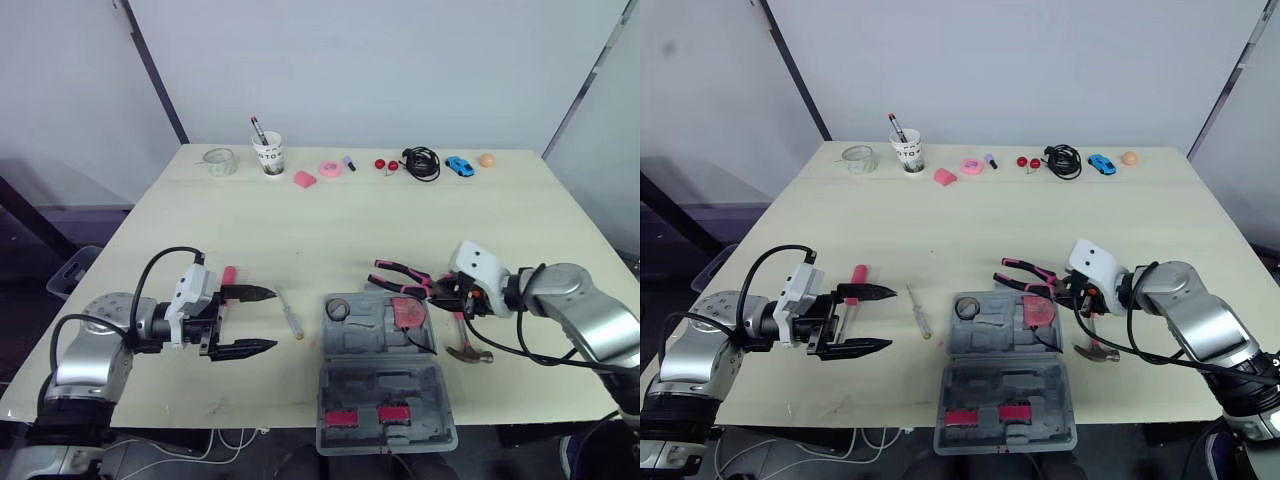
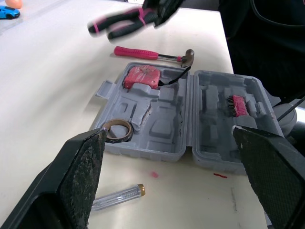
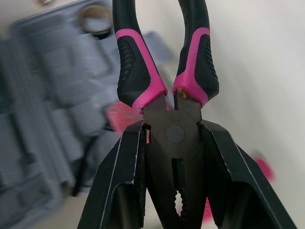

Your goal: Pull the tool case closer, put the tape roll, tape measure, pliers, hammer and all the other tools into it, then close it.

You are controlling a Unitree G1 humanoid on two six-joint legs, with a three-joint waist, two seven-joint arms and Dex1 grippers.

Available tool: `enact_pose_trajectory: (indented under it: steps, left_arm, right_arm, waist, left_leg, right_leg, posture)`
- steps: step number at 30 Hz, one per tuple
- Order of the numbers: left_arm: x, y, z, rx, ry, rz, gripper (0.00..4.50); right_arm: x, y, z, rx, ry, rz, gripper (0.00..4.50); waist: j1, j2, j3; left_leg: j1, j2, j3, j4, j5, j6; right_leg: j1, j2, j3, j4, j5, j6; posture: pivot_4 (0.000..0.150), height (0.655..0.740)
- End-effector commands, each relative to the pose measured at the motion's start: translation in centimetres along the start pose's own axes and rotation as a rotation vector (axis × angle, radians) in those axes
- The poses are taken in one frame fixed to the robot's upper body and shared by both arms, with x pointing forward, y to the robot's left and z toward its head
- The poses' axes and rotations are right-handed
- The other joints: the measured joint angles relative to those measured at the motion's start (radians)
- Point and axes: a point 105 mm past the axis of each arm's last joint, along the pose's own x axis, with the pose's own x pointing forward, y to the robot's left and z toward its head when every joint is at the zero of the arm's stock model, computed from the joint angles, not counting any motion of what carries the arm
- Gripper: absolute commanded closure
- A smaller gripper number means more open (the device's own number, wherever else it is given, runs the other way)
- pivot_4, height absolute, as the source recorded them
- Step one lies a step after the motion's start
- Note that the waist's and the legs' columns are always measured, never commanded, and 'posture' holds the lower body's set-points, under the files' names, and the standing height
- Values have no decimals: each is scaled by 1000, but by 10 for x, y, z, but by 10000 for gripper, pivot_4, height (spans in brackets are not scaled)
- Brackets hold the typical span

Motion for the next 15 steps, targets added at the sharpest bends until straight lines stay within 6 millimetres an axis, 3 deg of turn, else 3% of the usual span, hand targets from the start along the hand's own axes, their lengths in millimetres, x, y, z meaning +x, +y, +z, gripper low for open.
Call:
enact_pose_trajectory:
  steps: [1,8,15]
  left_arm:
    - [1,-1,5,36,6,-24,186]
    - [5,-2,2,33,40,-61,186]
    - [7,-1,-1,29,62,-75,186]
  right_arm:
    - [11,17,22,-151,-2,101,34333]
    - [36,38,25,-280,99,227,34333]
    - [52,44,25,-335,164,244,34333]
  waist:
    - [0,0,0]
    - [-2,0,0]
    - [-2,-1,0]
  left_leg:
    - [0,0,0,0,0,0]
    - [-2,0,1,0,0,0]
    - [-2,0,1,1,0,0]
  right_leg:
    - [0,0,0,0,0,0]
    - [-5,0,1,5,0,0]
    - [-6,0,1,7,0,-1]
  posture:
    - [1500,7400]
    - [1500,7400]
    - [1500,7400]
